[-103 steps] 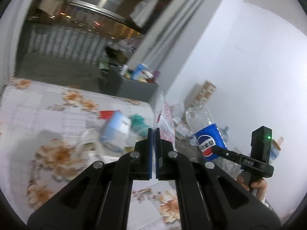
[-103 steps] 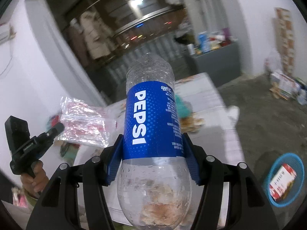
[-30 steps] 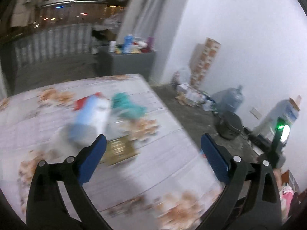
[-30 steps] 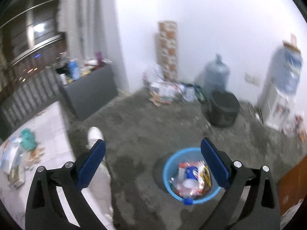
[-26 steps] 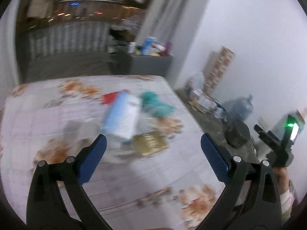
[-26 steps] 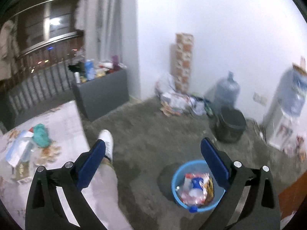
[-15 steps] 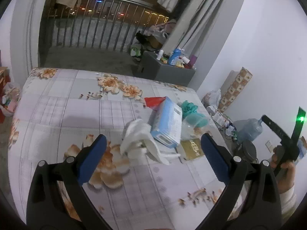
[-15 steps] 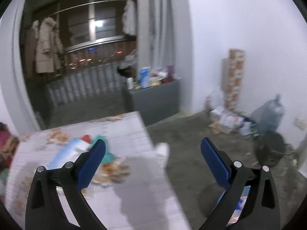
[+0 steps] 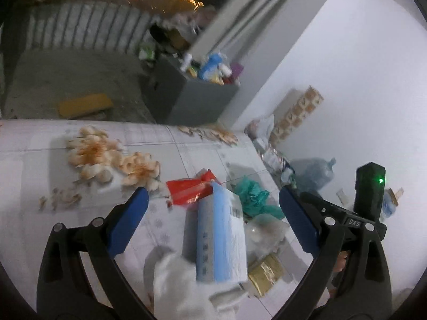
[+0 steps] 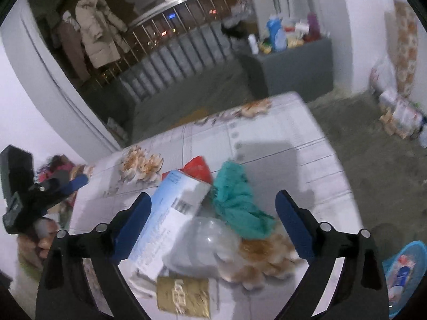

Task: Collect trash

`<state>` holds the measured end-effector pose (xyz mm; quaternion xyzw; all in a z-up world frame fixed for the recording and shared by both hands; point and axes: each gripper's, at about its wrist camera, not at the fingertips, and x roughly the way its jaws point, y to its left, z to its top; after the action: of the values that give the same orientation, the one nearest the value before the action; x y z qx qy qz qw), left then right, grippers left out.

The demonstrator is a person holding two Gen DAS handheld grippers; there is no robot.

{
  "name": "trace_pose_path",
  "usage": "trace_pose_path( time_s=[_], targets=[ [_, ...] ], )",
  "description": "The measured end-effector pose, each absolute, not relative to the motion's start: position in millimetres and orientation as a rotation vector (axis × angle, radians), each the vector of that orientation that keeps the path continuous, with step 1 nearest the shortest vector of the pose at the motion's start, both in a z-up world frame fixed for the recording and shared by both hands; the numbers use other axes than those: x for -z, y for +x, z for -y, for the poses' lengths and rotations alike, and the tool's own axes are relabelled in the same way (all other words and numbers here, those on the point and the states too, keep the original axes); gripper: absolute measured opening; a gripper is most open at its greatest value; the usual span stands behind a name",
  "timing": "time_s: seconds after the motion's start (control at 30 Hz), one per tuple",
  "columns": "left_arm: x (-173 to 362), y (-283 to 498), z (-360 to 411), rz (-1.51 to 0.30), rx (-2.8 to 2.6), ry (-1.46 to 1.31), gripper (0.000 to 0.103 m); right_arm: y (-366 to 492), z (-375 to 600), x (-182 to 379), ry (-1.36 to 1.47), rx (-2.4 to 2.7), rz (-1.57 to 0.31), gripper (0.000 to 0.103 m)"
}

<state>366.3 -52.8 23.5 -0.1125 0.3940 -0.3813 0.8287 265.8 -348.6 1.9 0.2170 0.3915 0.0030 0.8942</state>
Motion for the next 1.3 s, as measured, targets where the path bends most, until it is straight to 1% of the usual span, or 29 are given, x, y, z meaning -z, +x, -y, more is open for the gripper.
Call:
trace_pose_path(
  time_s=[0.17,0.23,0.3,0.33,0.37,0.43,0.53,0.6,0.63,0.67,0.9,1.07,1.3],
  targets=[
    [6.8,401.9,94.2,-0.915,0.875,-0.190,0.092,303.6,347.9,24.6,0.507,-0.048,-0.884,0.080],
    [21.0,413.1,107.1,-0.955,0.883,-0.188,0.087,313.7,348.9,35.5,0.519,-0.059,-0.907,0.077],
    [35.5,420.5,118.3,-0.997,0.882,-0.180,0.069,320.5,350.1,46.3,0.531,-0.066,-0.928,0.073],
    [43.3,424.7,123.9,-1.024,0.883,-0.179,0.064,322.5,351.1,48.7,0.532,-0.067,-0.929,0.072],
    [51.3,427.7,127.4,-1.049,0.889,-0.185,0.055,323.2,350.7,51.8,0.532,-0.073,-0.929,0.070],
    [63.5,433.4,133.0,-1.084,0.888,-0.191,0.052,324.9,350.7,55.3,0.543,-0.091,-0.933,0.065],
    [75.0,431.2,137.9,-1.102,0.909,-0.199,0.042,324.2,350.8,66.0,0.569,-0.112,-0.967,0.053],
    [77.7,427.8,139.8,-1.099,0.911,-0.176,0.035,320.4,349.7,72.1,0.588,-0.133,-0.974,0.050],
    [77.8,425.7,138.8,-1.099,0.915,-0.170,0.034,319.4,348.7,72.6,0.586,-0.135,-0.973,0.050],
    [77.5,422.6,138.6,-1.102,0.926,-0.168,0.030,318.0,346.5,72.5,0.578,-0.136,-0.970,0.050],
    [67.7,390.4,132.2,-1.108,0.930,-0.093,0.024,294.8,330.8,74.8,0.593,-0.137,-0.970,0.049],
    [63.1,345.6,112.6,-1.121,0.944,-0.058,0.021,254.9,313.7,75.6,0.599,-0.146,-0.961,0.049],
    [62.1,271.9,82.0,-1.119,0.947,-0.050,0.020,190.6,287.7,74.2,0.606,-0.157,-0.963,0.049]
  ],
)
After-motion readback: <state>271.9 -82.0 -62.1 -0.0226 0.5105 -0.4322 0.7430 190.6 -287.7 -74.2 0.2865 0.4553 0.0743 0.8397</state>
